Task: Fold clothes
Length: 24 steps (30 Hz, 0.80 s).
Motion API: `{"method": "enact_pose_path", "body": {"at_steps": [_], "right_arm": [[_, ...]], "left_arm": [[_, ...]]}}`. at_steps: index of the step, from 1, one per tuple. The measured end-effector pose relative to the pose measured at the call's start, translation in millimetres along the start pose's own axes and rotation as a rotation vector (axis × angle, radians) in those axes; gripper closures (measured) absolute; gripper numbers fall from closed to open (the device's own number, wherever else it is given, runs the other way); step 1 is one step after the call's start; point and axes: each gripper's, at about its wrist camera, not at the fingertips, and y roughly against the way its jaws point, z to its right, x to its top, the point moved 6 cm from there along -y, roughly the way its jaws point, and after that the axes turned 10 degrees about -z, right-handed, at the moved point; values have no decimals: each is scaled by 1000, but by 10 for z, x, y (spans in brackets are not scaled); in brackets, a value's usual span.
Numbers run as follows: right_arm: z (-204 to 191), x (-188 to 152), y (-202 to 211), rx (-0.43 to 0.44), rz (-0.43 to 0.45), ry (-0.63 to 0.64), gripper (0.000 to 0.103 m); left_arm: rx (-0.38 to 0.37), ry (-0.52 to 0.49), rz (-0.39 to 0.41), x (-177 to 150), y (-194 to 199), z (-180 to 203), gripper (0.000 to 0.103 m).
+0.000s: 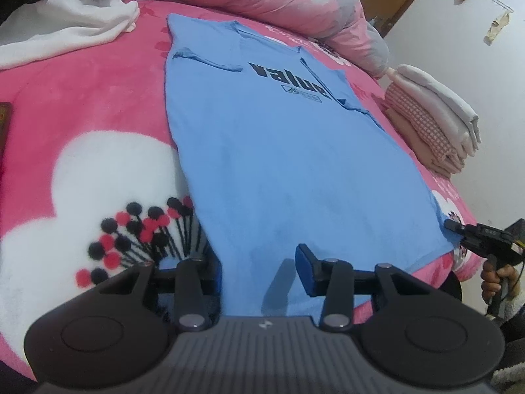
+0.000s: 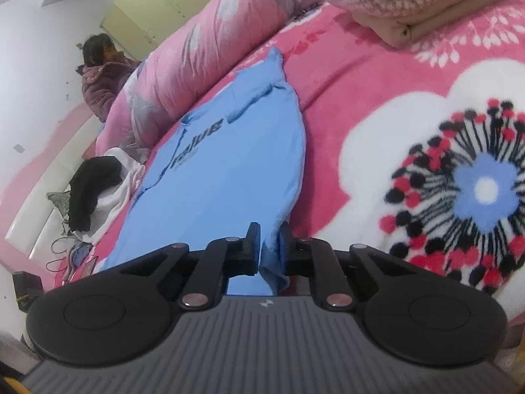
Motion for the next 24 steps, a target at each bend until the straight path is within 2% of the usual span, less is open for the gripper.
{"method": "enact_pose_path", "body": {"at_steps": [4,8,13,17,19,24], "right_arm": [[-2,-3,-74,-26,2,-4,94],[-38,-14,-76,-45,11,18,94],[10,-18,-67,-52,31,-14,98],[-21,-16,-42,-32,60,-20,99],[-54,-6,-22,-29,75,-16,99],[-125,45,33,-24,104,-20,99]], "left_arm": [[-4,-22,3,-37,15,15,60],[-19,-3,11,-62,31,-14,61],[-9,7,29,-90,61,-52,72],[-9,-5,47,-126,93,-54,73],[-3,-16,57,-136,107,-46,78],[-18,-8,102,-120,188,-53,81]]}}
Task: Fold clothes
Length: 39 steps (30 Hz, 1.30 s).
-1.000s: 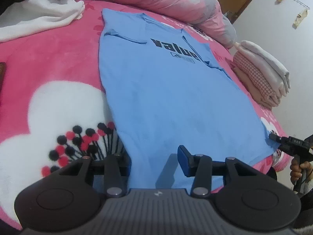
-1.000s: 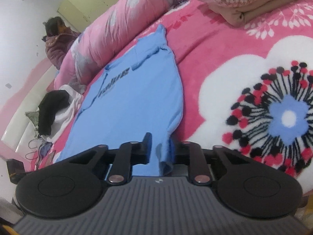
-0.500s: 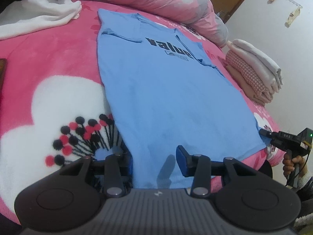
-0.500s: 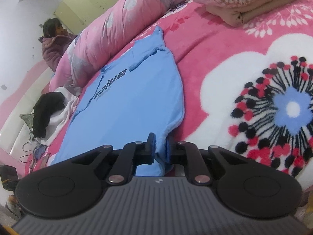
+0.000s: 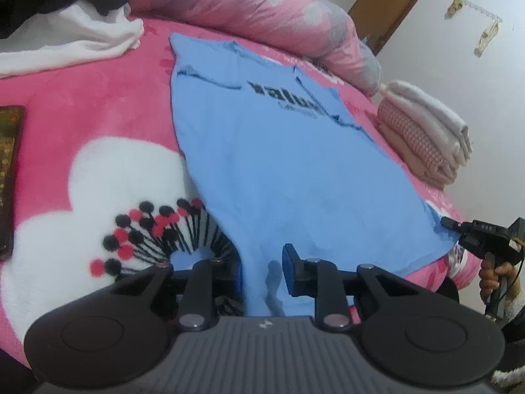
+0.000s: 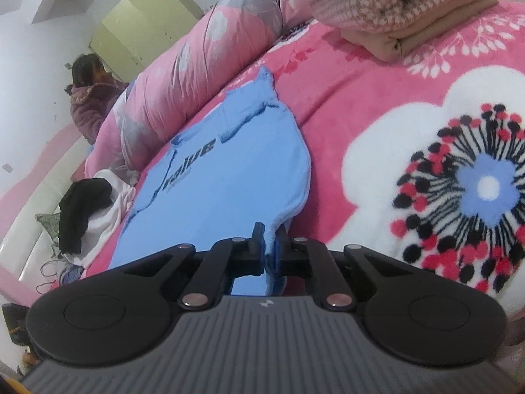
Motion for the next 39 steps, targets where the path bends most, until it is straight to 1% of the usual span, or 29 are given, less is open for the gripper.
{"method": "enact_pose_path", "body": {"at_steps": [5,13,19,28,33,39], "right_arm": [[-93,65,61,20,33,8,99],[-226,161,65,49,63,12,99],[-314,234,58,70,77,24,99],[-358,286,65,103,102,0,100],[-432,418,59,132,130,-8,100],[-588,754,30,162,174,18,100]], "left_arm": [[-14,6,49,42,92,7,83],[-22,71,97,107,140,-56,96],[-45,93,125,138,183,-76,97],[-89,121,177,220,237,-82,98],[-125,155,215,404,286,-109,98],[-132,162,263,787,319,-116,98]]}}
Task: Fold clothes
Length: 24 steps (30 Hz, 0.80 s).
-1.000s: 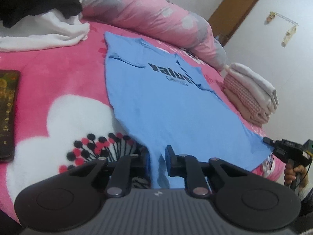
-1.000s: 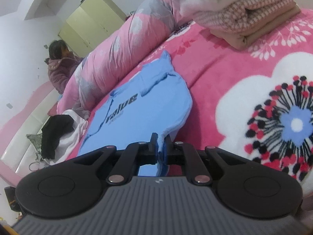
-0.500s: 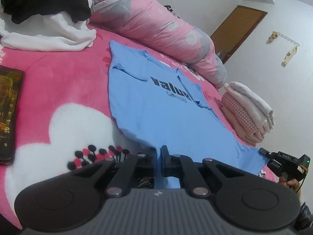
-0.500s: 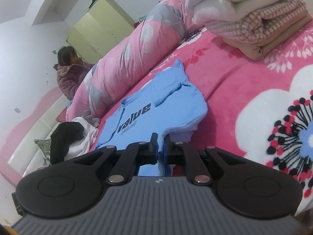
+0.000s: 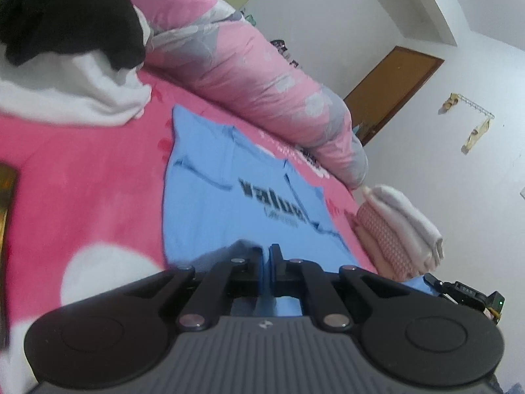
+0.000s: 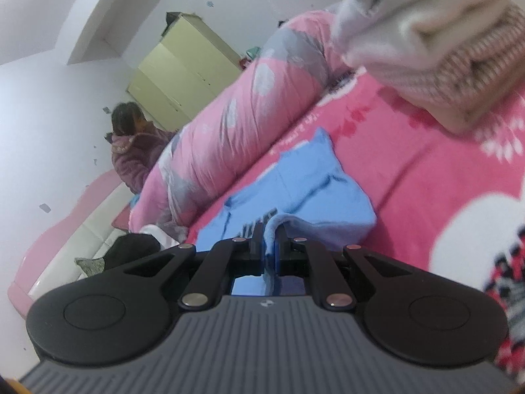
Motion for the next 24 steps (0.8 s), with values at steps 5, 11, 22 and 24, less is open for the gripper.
{"method": "enact_pose_path", "body": {"at_steps": [5,11,22,24], "right_arm": [[-122,351,-197,34,28,26,100],[-183,832,-580,74,63,37,100],[93,1869,-1940,78,64,30,100],[251,2065,-2277,68,72,3,100]], "left_arm": [[2,35,38,429,-123,9,98],[-1,82,89,1060,-445,-17,99],[68,170,101,2256,-1597,-552,99],[72,212,79,2435,-1889,-781,98]]}}
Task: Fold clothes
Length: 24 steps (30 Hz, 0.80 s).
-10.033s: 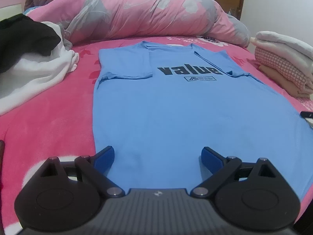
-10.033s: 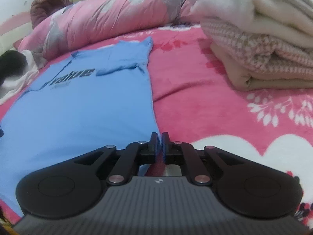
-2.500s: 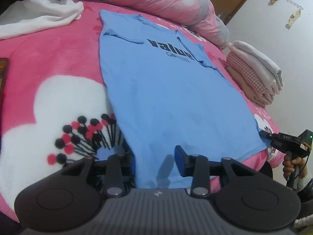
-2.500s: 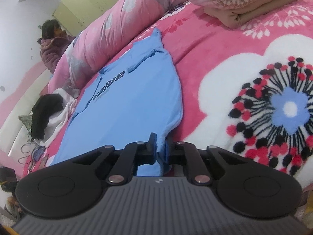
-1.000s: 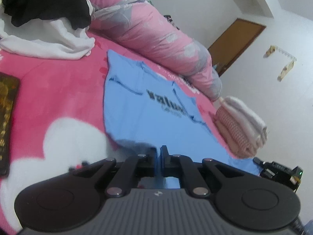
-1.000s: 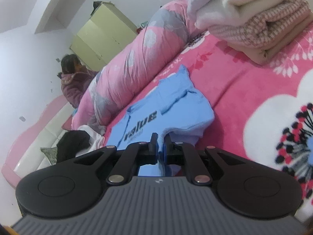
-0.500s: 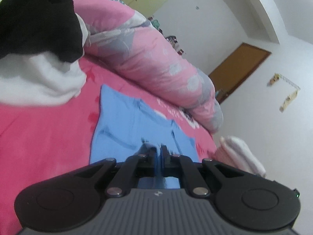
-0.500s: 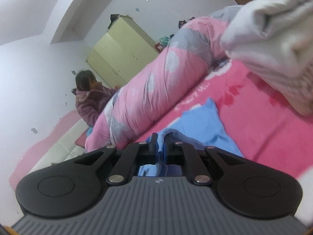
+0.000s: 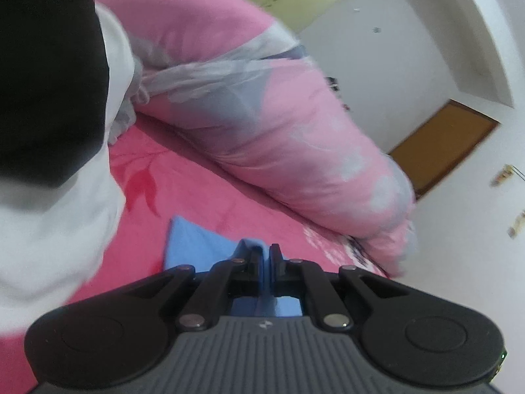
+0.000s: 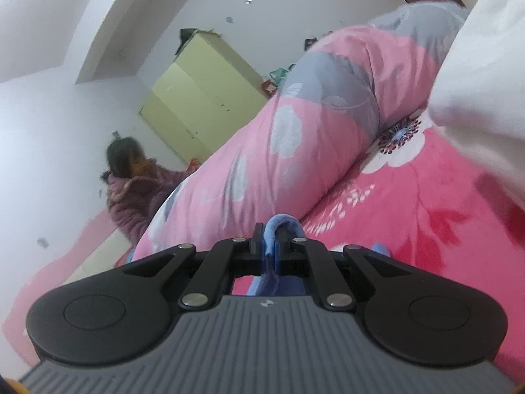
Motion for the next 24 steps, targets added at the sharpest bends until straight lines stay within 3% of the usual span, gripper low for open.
{"method": "enact_pose_path", "body": {"at_steps": [2,4,5,7,10,12,13,15,17,20,24], "right_arm": [[271,101,-341,-16,-3,-56,98],[672,38,-719,-86,-75,-167,95],[875,-2,-907,-123,-114,-224,88],[1208,-181,-1103,-237,-214,-324,85],[1215,-229,-949,-226,-180,-316,77],[1111,-197,-757,-222,-157,-285,57],[1048,-183,-664,-219,-159,-269,54],[940,-230,-558,-204,-213,-276,54],[742,-354,-378,-262,-211,-212,46],[494,-613,-230,-291,-306,-146,44],[385,-1044,55,-244,-344,-276,45]], "left_arm": [[20,60,-45,128,-346,-224,89],[94,130,-69,158,-608,-478,54],[122,162,-79,162,-707,-587,54],[101,200,-72,132,-726,-663,53],[74,179,-54,111,-586,-560,35],[87,142,-30,102,-440,-450,34],[95,130,-18,104,-356,-408,32],[105,111,5,70,-159,-314,31],[126,70,15,-42,46,-182,28],[180,11,-24,-296,274,8,28],[159,-42,-85,-786,575,216,28]]}}
